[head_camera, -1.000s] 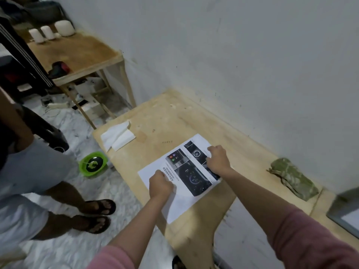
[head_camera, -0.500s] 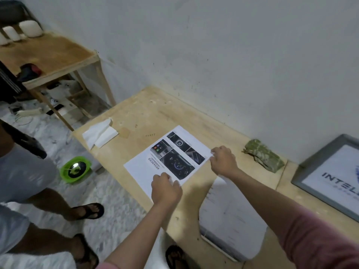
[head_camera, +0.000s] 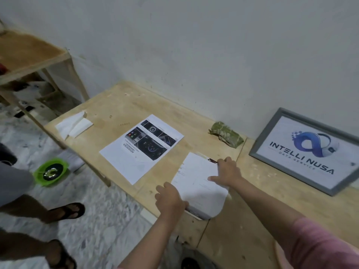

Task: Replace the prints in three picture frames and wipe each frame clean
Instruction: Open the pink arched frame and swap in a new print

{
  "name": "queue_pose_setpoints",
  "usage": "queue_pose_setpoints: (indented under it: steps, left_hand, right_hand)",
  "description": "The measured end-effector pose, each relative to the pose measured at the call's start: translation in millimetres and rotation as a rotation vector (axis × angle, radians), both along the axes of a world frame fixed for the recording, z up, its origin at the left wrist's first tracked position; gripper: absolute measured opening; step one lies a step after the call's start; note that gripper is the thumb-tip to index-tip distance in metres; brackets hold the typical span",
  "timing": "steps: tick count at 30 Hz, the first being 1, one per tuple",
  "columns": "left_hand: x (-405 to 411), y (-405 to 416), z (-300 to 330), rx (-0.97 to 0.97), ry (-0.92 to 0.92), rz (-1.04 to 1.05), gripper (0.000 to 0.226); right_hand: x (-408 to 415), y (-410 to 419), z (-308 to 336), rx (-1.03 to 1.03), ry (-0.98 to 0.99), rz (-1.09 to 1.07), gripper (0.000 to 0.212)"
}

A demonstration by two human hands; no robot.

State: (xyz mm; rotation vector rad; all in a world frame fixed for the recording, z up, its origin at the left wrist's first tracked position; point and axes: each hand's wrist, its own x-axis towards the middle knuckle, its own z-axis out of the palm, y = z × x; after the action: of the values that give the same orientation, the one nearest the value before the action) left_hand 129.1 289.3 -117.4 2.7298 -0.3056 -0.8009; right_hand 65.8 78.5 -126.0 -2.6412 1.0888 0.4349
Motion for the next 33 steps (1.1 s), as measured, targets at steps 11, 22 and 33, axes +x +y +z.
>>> queue_pose_setpoints:
  steps: [11,22,33]
  left_hand:
    - [-8.7,-13.6,9.5,-0.001,0.090,0.233,0.055]
    - [-45.1,-3.3,3.8,-0.435,-0.079,0.257,0.016]
    - [-37.6,3.2,19.1,-0.893,0.127,0.683,0.018]
  right_hand:
    - [-9.1,-6.2,-4.7,0.068,-0.122,-0.022,0.071]
    - [-8.7,-16.3,-10.6,0.026,-0.126,0.035,0.091]
    - [-37.4,-16.3,28.4,0.606,-0.703,-0.391,0.015]
